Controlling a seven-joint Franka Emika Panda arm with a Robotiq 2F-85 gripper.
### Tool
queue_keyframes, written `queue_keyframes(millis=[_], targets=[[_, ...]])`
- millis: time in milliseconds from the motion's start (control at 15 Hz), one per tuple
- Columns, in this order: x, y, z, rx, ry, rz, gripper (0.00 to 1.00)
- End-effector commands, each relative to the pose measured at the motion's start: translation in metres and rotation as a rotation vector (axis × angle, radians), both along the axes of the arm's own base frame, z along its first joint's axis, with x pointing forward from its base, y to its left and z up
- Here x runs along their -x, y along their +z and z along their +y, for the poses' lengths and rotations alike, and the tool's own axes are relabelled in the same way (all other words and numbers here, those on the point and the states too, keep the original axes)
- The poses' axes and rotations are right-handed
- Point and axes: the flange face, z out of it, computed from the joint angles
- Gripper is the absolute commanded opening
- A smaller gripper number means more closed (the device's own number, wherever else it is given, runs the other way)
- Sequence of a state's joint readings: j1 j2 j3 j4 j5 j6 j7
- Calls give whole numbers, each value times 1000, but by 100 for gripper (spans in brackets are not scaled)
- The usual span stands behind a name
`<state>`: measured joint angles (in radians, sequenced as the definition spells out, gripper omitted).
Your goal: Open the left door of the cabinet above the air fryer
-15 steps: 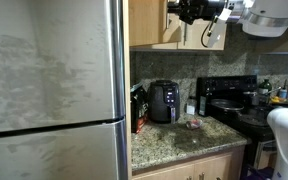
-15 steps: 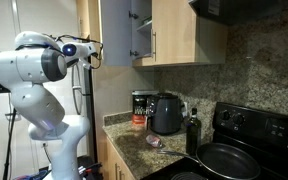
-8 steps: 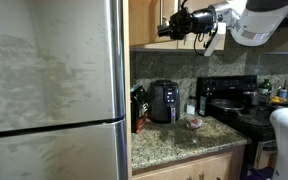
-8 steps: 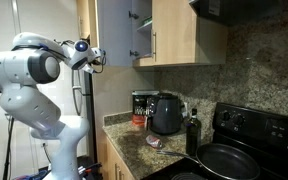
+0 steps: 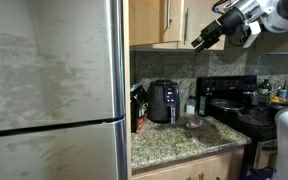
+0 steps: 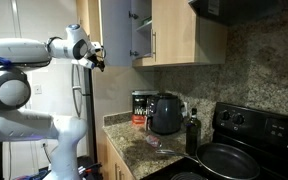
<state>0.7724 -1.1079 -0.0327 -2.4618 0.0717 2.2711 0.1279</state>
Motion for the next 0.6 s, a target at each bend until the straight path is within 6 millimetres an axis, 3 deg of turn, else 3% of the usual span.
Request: queue_keyframes(millis=[0, 67, 267, 400, 467, 533], targets=[[39, 26, -36, 188, -55, -40, 100], [12, 53, -74, 214, -70, -68, 100], [-15, 102, -120, 255, -156, -248, 100], [-49, 129, -138, 244, -222, -364, 100], [-65, 139, -139, 215, -258, -423, 100], [-25, 120, -142, 184, -206, -360, 100]])
